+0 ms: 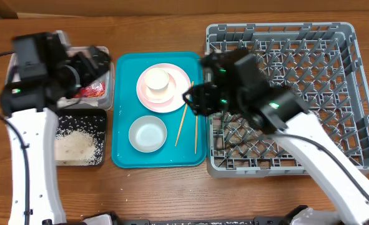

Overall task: Sort waste into correct bins and load items into the dishwasher
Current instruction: 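Reach the right gripper over the teal tray to the white cup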

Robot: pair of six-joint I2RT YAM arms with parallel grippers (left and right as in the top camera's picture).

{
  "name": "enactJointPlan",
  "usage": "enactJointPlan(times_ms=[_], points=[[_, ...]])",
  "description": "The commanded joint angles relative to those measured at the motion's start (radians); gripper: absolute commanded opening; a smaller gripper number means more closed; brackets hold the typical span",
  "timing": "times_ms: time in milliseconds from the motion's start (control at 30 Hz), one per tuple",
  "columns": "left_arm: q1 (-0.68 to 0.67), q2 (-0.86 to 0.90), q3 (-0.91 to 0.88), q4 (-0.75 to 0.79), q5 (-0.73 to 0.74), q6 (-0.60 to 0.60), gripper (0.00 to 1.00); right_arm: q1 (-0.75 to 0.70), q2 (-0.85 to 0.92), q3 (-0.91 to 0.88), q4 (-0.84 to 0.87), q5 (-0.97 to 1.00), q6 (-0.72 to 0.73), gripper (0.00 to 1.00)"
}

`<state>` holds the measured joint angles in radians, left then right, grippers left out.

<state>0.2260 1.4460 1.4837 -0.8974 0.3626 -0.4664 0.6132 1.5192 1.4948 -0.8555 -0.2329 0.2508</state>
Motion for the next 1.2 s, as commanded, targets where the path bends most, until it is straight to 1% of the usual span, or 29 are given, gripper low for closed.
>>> enactJointPlan(times_ms=[0, 133, 233, 400, 467, 567, 700, 800, 1000, 1167], points=[[0.088, -0.005, 0.032, -0.019, -0.003, -0.013, 1.00, 0.030, 0.114, 0.166, -0.027, 0.085, -0.075, 0.62], [0.200, -0.004, 0.032, -0.033, 0.042, -0.013, 1.00, 0.051, 0.262, 0.402, -0.130, 0.167, -0.116, 0.60], [0.240, -0.004, 0.032, -0.058, 0.053, -0.013, 1.00, 0.060, 0.334, 0.515, -0.140, 0.198, -0.129, 0.58], [0.248, -0.004, 0.032, -0.078, 0.026, -0.013, 1.00, 0.062, 0.385, 0.522, -0.074, 0.194, -0.159, 0.56], [0.249, -0.004, 0.032, -0.078, 0.019, -0.013, 1.00, 0.069, 0.414, 0.522, -0.056, 0.190, -0.198, 0.55], [0.244, -0.004, 0.032, -0.078, 0.019, -0.013, 1.00, 0.094, 0.477, 0.522, -0.029, 0.191, -0.268, 0.51], [0.240, -0.004, 0.032, -0.078, 0.019, -0.013, 1.00, 0.128, 0.544, 0.522, -0.005, 0.222, -0.312, 0.43], [0.240, -0.004, 0.032, -0.078, 0.019, -0.013, 1.00, 0.156, 0.591, 0.522, 0.016, 0.262, -0.322, 0.40], [0.238, -0.004, 0.032, -0.078, 0.019, -0.013, 1.00, 0.185, 0.657, 0.522, 0.068, 0.263, -0.338, 0.39], [0.238, -0.004, 0.032, -0.078, 0.019, -0.013, 1.00, 0.190, 0.721, 0.522, 0.101, 0.264, -0.338, 0.35]])
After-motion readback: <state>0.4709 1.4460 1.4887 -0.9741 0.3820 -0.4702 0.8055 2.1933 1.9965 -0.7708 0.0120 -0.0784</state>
